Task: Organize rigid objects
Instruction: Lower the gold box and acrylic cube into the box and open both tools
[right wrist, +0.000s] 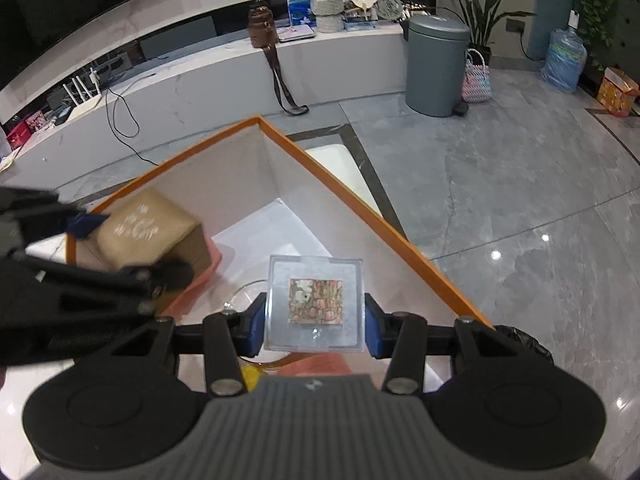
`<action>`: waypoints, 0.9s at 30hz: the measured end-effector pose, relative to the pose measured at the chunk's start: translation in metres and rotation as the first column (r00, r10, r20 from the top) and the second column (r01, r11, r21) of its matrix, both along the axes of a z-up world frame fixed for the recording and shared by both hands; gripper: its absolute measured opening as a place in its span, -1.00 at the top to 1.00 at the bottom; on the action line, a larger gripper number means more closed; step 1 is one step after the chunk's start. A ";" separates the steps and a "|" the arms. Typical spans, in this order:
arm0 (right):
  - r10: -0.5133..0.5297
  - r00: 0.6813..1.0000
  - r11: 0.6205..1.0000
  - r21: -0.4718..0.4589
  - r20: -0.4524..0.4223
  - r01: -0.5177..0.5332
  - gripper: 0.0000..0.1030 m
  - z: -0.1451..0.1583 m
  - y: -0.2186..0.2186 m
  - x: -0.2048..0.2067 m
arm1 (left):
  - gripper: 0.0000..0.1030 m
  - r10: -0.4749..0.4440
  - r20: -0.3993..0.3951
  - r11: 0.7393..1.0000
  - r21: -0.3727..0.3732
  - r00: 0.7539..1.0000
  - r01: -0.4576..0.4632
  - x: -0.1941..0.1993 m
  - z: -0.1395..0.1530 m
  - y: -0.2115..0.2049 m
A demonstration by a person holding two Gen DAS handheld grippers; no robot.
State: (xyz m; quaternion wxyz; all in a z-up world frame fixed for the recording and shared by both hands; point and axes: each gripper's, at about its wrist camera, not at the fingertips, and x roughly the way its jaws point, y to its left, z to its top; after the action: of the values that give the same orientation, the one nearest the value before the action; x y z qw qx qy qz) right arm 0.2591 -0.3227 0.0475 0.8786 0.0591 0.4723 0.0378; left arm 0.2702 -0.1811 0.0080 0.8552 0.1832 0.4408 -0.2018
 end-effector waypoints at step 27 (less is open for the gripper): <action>-0.091 0.990 0.995 -0.056 -0.108 0.086 0.09 -0.033 0.002 0.034 | -0.30 0.001 -0.036 0.996 0.087 0.999 0.002 0.057 -0.045 -0.039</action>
State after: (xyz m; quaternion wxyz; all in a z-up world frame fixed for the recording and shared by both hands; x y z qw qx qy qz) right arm 0.2928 -0.3208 0.0148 0.8532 0.0597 0.5180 -0.0166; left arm 0.3269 -0.2198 -0.0372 0.8383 0.2170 0.4643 -0.1859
